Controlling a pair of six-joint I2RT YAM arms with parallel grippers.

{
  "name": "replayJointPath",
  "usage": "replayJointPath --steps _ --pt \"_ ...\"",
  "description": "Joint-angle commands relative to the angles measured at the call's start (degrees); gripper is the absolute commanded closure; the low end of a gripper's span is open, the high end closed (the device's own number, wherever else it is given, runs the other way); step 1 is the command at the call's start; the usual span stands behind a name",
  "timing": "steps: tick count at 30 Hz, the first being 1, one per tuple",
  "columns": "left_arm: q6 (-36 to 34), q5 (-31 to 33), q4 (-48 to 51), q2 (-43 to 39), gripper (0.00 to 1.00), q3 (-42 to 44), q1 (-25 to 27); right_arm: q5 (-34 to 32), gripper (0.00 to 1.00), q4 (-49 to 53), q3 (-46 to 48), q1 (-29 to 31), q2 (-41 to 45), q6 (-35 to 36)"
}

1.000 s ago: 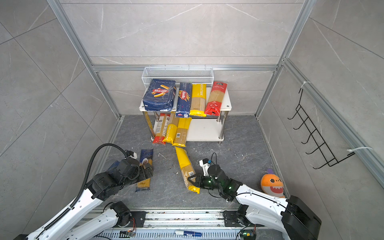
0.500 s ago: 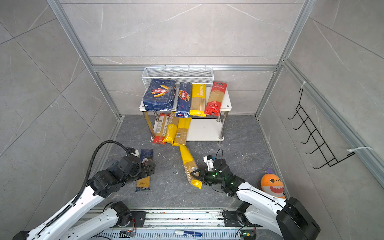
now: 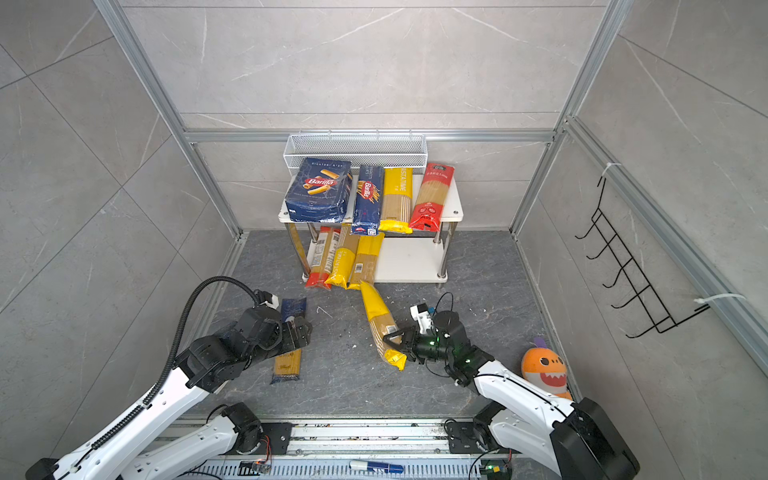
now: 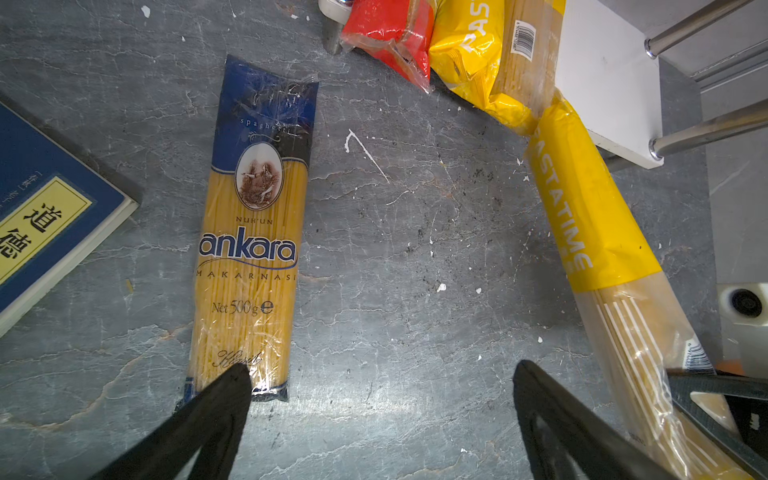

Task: Place and organize the pasta boxes and bags onto the shelf
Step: 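Tilt the barcode yellow bag upright against the lower shelf edge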

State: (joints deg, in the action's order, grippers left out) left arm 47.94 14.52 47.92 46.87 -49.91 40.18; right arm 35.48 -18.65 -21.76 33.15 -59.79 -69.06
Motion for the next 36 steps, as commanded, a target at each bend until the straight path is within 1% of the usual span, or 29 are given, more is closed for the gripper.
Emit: replayJointPath --steps 1,12,15,18,21,25,30,36 --pt "-1.1 0.4 -0.4 -0.2 0.00 -1.9 -0.3 1.1 0.85 -12.7 -1.9 -0.9 2.5 0.4" --pt "-0.5 0.0 -0.5 -0.4 0.00 -2.0 -0.3 2.5 0.85 -10.4 -2.2 -1.5 6.9 -0.6" --pt "-0.4 0.0 -0.7 -0.4 0.00 -2.1 -0.3 2.4 0.86 -7.3 -3.4 -1.9 8.2 1.2" --pt "-0.3 -0.1 -1.0 -0.6 0.00 -2.0 -0.3 2.6 0.86 -5.3 -4.9 -2.9 7.4 3.0" --pt "-0.4 -0.2 -1.2 -0.6 0.00 -2.0 -0.3 3.6 0.85 -5.8 -6.9 -4.3 4.2 4.3" --pt "-0.8 0.2 -1.5 -0.1 0.00 -1.9 -0.3 5.4 0.86 -9.1 -10.0 -6.7 -2.5 5.1" --pt "-2.1 0.8 -2.0 1.9 0.00 -2.6 -0.3 5.9 0.85 -10.5 -16.0 -9.7 -11.4 8.3" --pt "-4.5 1.6 -2.5 5.0 0.00 -4.7 -0.3 7.3 0.85 -12.6 -23.3 -13.0 -21.1 10.2"
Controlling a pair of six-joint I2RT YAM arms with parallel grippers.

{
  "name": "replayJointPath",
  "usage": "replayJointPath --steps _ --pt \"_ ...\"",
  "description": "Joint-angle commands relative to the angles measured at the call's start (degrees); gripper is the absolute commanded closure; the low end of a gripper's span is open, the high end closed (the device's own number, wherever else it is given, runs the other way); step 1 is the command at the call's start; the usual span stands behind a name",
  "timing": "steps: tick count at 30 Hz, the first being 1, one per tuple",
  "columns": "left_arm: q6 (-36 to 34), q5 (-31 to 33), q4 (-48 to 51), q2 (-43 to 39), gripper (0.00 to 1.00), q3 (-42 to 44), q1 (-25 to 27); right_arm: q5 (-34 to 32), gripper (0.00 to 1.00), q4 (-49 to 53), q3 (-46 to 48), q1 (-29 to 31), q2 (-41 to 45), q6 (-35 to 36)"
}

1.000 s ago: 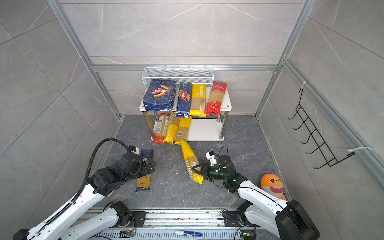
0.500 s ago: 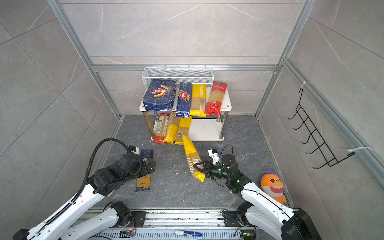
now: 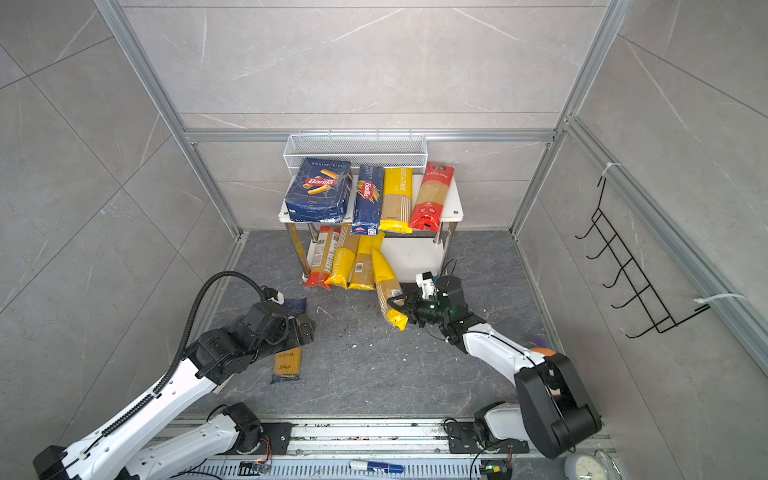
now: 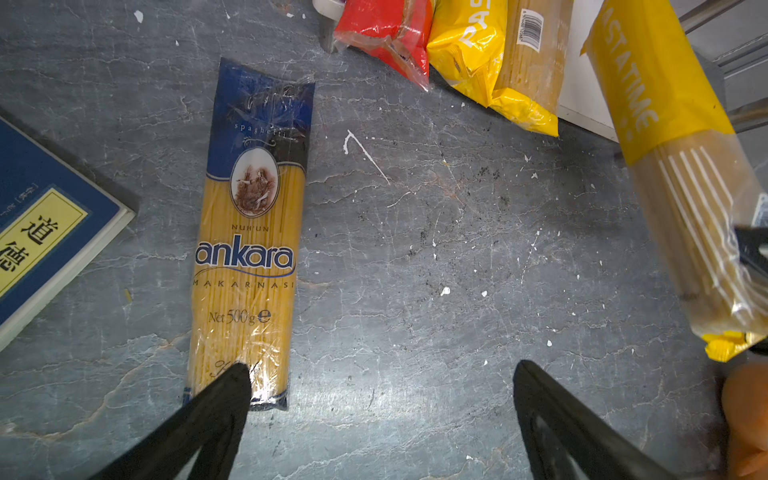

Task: Place and organize the pasta boxes and bags onto the shelf
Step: 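Tilt the barcode yellow bag upright against the lower shelf edge, then stand the bag beside the other yellow bags and open the right gripper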

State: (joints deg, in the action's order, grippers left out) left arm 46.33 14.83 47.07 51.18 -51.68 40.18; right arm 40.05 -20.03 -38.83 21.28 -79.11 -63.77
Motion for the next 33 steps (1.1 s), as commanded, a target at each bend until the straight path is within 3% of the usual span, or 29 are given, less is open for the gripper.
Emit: replayJointPath --steps 1,12,22,25,28,29,33 --pt "-3.1 1.6 -1.9 1.2 0.00 -3.1 -0.3 2.8 0.85 -11.2 -7.5 -1.6 -3.2 5.1" --pt "-6.6 1.6 -5.5 7.8 0.00 -5.1 -0.9 1.0 0.81 -8.4 -25.1 -4.1 -26.5 10.9" --pt "-7.6 -0.3 -7.2 7.1 0.00 -3.1 -2.3 -3.9 0.72 3.6 -32.0 -4.1 -30.7 19.1" --pt "-7.7 -0.8 -7.3 6.4 0.00 -2.5 -2.7 -5.8 0.60 8.3 -34.0 -4.1 -31.3 21.8" --pt "-7.4 -1.1 -7.2 5.2 0.00 -1.9 -2.9 -6.1 0.33 10.4 -33.7 -4.1 -30.7 22.5" --pt "-7.4 -1.2 -7.2 4.7 0.00 -1.7 -3.0 -6.3 0.29 10.4 -32.7 -4.1 -30.1 22.6" --pt "-7.0 -1.1 -6.4 2.3 0.00 -0.6 -3.0 -7.9 0.23 11.2 -28.6 -4.0 -25.7 23.1"
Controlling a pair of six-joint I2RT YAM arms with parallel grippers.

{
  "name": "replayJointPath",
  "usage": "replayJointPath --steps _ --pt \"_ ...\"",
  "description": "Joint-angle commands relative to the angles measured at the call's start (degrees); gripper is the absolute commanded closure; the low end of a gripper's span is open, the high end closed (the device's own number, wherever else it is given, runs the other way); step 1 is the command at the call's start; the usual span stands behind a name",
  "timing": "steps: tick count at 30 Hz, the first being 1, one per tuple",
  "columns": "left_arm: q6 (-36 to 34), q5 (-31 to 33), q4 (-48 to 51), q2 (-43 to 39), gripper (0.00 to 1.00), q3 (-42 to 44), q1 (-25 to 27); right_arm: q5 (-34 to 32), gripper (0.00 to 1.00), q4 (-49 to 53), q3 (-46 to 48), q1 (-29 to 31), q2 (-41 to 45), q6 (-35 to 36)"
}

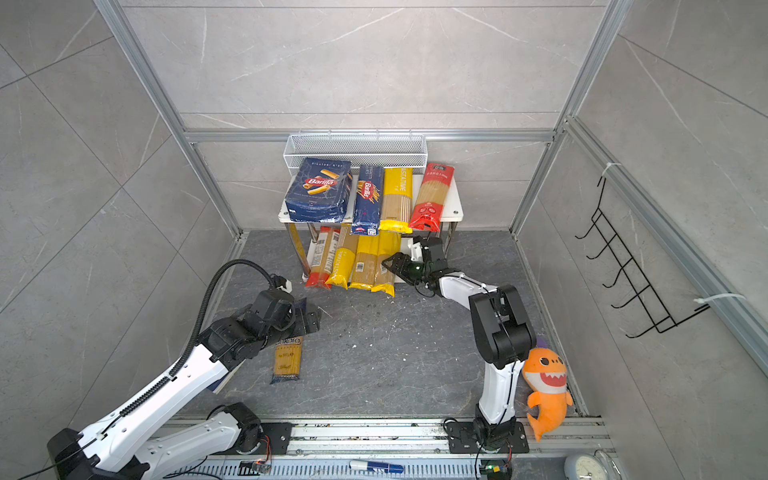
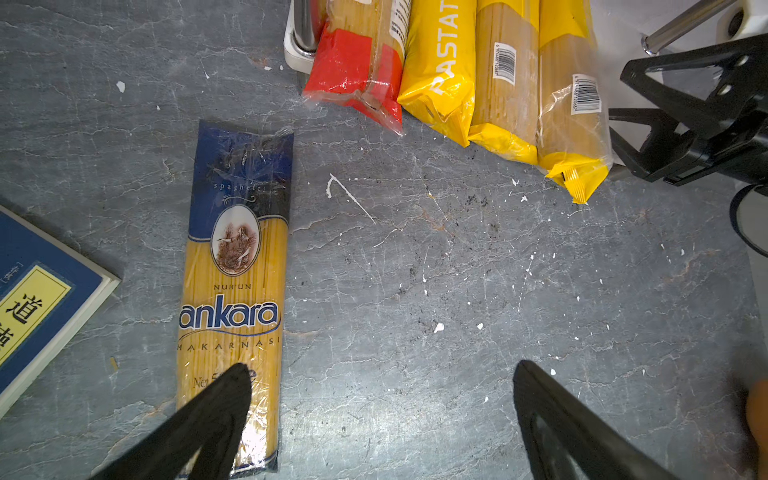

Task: Place and organize the pasta boxes and bags onto the shelf
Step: 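Stand the bag beside the other yellow bags and open the right gripper, then grasp the blue Ankara bag with the left gripper while the right withdraws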

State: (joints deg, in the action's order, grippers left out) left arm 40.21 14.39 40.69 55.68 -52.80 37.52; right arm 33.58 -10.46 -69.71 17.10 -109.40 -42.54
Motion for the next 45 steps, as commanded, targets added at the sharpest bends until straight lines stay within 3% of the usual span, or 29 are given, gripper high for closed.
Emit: replayJointPath --steps 1,9,15,20,26,28,35,45 --pt "-0.7 -0.6 0.2 -2.8 0.00 0.8 -0.4 -1.7 0.23 1.9 3.3 0.3 5.9 1.9" --pt "2.5 -1.6 3.9 -9.0 0.00 4.2 -0.4 -10.4 0.22 8.9 14.2 5.5 20.0 5.7" --pt "6.3 -1.4 8.3 -15.3 0.00 7.6 -0.4 -21.6 0.20 15.7 19.1 17.5 27.6 7.9" --pt "10.0 1.2 12.3 -17.1 0.00 10.6 -0.5 -22.7 0.19 13.0 24.5 23.1 31.4 4.4" --pt "14.1 1.2 10.2 -12.6 0.00 15.5 -0.5 -24.6 0.14 17.2 25.1 28.8 37.0 5.3" --pt "15.0 2.3 8.6 -11.0 0.00 16.4 -0.5 -25.5 0.01 19.0 25.3 30.0 39.4 5.6" --pt "16.2 6.5 3.2 -2.7 0.00 17.9 -1.0 -26.7 0.01 22.4 28.0 32.4 47.1 5.6" --pt "15.5 3.0 -6.2 9.9 0.00 20.0 -5.4 -27.9 0.01 26.2 31.2 32.4 55.8 6.5"
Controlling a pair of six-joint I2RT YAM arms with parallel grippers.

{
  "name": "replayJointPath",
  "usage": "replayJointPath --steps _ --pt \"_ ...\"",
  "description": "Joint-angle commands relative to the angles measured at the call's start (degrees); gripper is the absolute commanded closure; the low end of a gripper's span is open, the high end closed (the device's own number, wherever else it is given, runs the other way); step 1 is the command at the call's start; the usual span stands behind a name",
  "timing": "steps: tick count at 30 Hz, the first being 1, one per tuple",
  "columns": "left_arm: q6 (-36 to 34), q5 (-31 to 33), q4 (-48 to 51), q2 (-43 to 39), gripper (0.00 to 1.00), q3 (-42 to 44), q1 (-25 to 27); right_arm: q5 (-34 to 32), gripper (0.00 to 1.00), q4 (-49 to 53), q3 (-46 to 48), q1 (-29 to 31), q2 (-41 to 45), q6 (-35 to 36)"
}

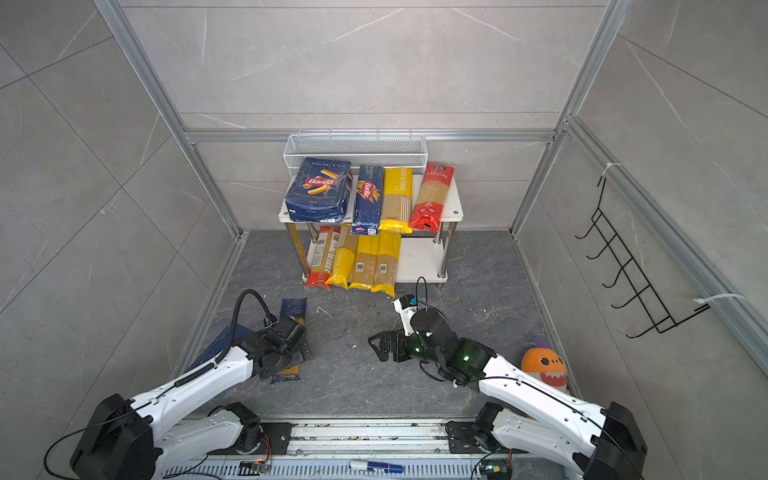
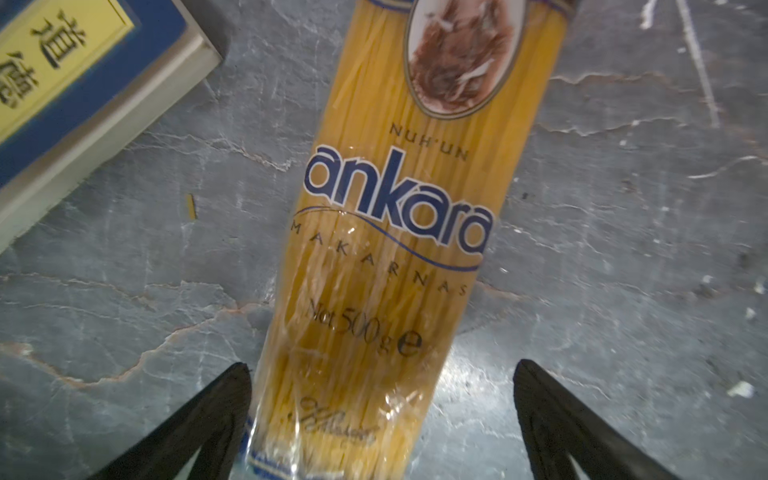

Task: Place and organize the pasta boxes and bags onto the shelf
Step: 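Grasp the blue Ankara bag with the left gripper while the right withdraws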

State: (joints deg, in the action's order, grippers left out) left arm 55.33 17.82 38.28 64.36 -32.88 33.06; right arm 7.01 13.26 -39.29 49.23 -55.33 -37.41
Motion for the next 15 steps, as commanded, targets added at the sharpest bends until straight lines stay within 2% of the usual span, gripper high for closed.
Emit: replayJointPath --steps 1,9,15 --pt "0.2 -0.7 -4.4 1.9 0.00 0.2 -1.1 -1.5 0.01 2.9 0.8 0.2 2.3 1.5" --pt "-0.2 -2.1 -7.4 5.4 0.01 0.9 -1.3 -1.6 0.01 4.2 0.8 0.2 3.3 2.4" --pt "-0.5 -4.4 -9.7 7.3 0.10 2.6 -1.3 -1.4 0.01 4.3 0.7 0.2 3.2 2.6"
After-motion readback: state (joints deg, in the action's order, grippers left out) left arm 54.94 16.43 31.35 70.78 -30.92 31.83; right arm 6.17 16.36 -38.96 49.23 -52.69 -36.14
